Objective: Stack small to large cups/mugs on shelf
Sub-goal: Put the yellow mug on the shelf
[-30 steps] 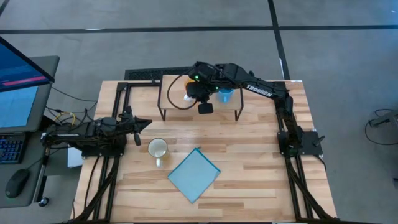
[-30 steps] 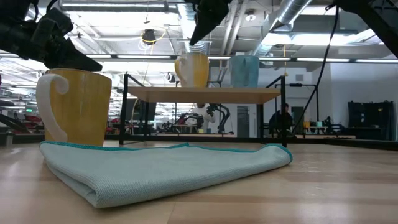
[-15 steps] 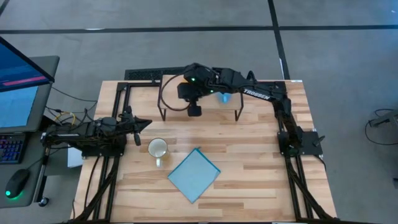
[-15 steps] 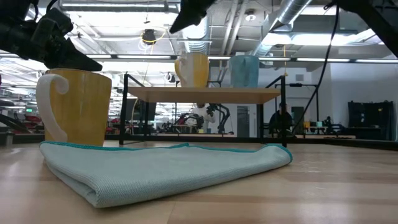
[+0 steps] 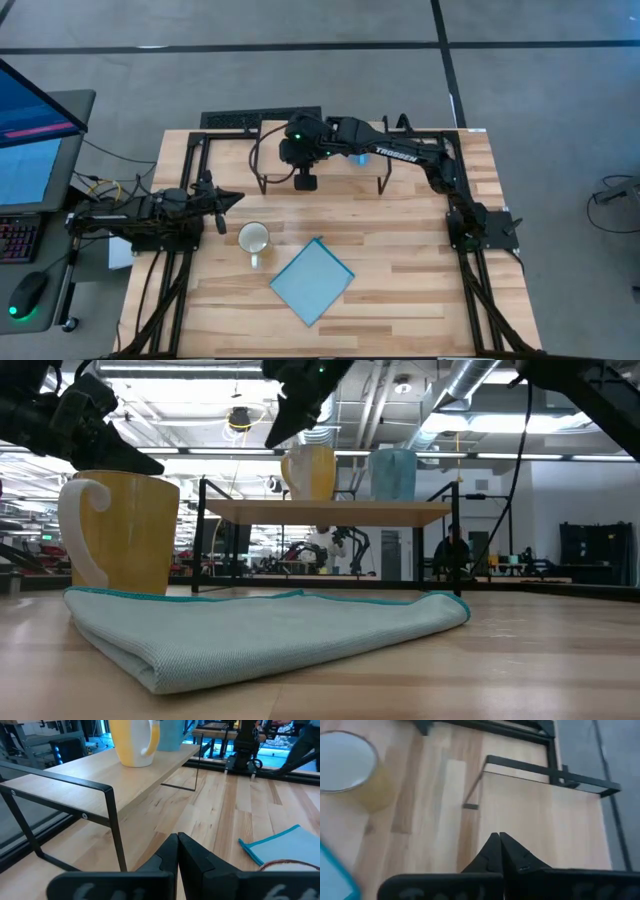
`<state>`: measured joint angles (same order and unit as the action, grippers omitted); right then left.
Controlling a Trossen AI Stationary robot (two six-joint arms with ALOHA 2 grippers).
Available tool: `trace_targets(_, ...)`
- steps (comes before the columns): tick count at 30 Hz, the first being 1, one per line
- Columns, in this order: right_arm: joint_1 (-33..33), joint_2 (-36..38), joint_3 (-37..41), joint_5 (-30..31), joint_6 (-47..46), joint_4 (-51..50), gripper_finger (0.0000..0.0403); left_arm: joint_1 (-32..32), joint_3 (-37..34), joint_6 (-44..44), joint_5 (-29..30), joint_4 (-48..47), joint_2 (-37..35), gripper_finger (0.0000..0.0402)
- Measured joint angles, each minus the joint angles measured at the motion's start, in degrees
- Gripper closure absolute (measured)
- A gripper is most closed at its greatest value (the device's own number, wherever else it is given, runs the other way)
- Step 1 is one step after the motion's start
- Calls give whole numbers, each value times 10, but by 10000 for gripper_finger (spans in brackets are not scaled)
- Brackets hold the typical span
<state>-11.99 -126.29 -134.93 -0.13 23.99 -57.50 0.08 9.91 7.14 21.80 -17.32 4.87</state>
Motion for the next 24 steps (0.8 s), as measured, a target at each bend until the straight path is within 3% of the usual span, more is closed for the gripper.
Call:
trace_targets(6,-1,-5,0,11,5,-22,401,0,0,0,0,0,0,401)
trace_targets(11,0,-5,-1,54,20,-44,401,0,0,0,0,0,0,401)
trace_targets(24,-1,-5,-1,64,19,-106,402,0,0,0,0,0,0,401)
